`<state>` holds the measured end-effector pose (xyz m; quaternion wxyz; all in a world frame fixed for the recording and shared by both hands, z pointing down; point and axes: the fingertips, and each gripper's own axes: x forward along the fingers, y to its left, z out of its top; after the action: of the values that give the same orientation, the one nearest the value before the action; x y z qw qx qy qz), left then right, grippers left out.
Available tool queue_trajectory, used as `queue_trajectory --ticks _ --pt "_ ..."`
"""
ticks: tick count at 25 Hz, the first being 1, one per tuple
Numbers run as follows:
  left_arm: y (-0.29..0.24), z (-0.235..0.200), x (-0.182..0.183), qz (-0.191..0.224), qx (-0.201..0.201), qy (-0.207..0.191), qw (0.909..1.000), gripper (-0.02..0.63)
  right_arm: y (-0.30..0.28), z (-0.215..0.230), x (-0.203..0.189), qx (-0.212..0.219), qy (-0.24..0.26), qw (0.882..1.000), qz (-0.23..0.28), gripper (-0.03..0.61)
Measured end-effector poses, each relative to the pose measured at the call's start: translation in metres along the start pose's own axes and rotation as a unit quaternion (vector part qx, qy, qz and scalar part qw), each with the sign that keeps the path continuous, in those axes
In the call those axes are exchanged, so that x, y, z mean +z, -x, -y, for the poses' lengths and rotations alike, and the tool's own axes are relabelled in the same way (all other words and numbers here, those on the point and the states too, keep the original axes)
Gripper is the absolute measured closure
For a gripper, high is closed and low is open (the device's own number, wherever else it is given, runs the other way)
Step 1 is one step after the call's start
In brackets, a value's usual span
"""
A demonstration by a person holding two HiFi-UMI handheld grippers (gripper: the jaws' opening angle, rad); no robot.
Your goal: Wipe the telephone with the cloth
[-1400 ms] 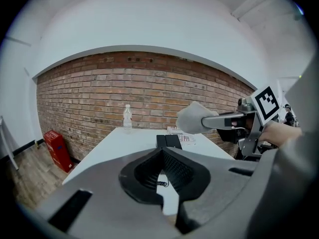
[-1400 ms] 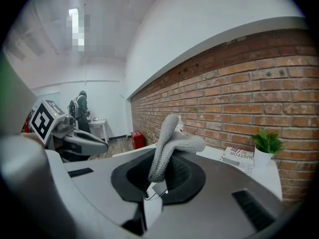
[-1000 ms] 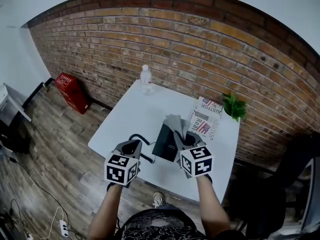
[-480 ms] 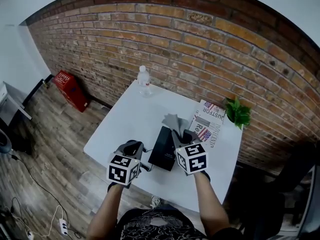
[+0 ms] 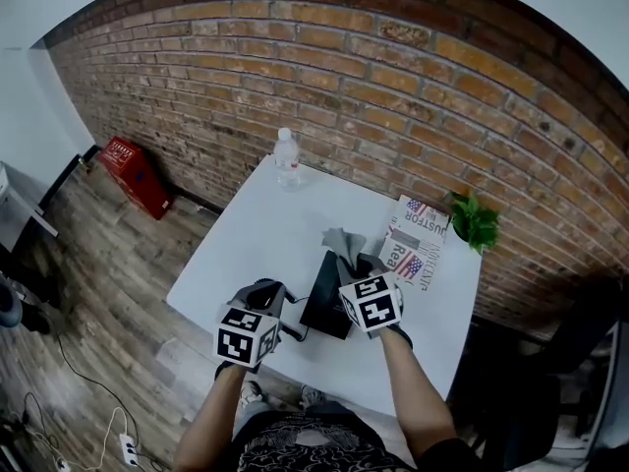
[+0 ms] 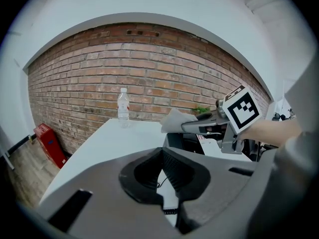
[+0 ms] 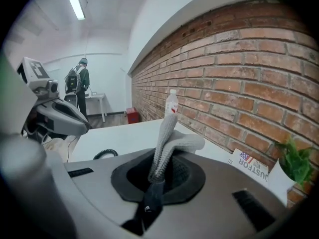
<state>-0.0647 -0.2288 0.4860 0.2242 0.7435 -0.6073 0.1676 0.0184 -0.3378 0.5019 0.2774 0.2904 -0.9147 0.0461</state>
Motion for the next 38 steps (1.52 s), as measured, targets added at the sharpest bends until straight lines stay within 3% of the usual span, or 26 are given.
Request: queue_trajectory --ticks 16,38 --pt "0.007 -0.029 -0.022 -0.019 -0.067 -0.014 0.9974 0.607 -0.027 -0.028 -0.016 -0.033 -0.034 0.998 -0.046 0.568" --pt "0.034 -0.041 -0.035 -0.017 -0.12 -0.043 0.9917 0.607 -0.01 -0.08 -0.056 -0.068 -0.094 0.99 -0.078 0.568"
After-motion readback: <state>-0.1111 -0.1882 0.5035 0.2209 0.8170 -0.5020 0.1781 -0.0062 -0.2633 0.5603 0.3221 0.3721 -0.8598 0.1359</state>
